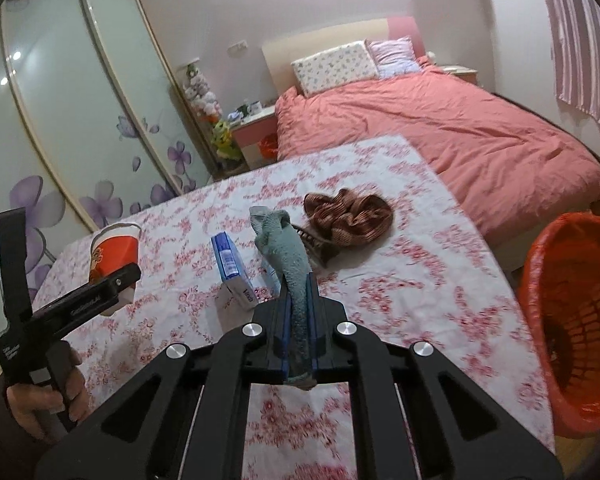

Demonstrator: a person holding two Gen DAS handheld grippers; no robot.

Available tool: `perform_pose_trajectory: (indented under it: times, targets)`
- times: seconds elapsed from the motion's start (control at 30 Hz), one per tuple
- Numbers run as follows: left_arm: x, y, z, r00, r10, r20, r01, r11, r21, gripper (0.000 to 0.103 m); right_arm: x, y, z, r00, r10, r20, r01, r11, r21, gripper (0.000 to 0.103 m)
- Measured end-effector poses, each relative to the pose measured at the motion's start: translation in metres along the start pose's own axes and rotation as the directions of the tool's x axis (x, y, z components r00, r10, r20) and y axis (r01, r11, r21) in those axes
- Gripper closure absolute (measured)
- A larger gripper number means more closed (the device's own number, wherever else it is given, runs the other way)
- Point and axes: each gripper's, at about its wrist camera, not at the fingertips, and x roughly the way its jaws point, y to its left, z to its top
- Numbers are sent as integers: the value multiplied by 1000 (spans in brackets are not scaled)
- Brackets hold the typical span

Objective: Collect trash
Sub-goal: 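Carry sock and paper cup over the orange basket and open both tools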

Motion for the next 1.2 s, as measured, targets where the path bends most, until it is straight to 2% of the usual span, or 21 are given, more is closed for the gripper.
perform_pose_trajectory:
  times: [0.4,0.77,0.97,1.2]
  targets:
    - [-64,-61,-10,992,-110,57,104,989,101,25,-65,-22,0,990,-55,131,51,998,32,96]
    - [-87,-128,-25,977,-208,52,194,960,199,25,-102,-66,-4,968,-133,213,113,988,103,96]
    - [-93,-167,-35,962,-271,33,255,935,248,25,-115,-93,-6,951,-192,240,160,976,146,96]
    - [-95,-222,-44,928,-373,-6,356,881,310,25,-125,-129,-9,924,-281,259,227,949,219,96]
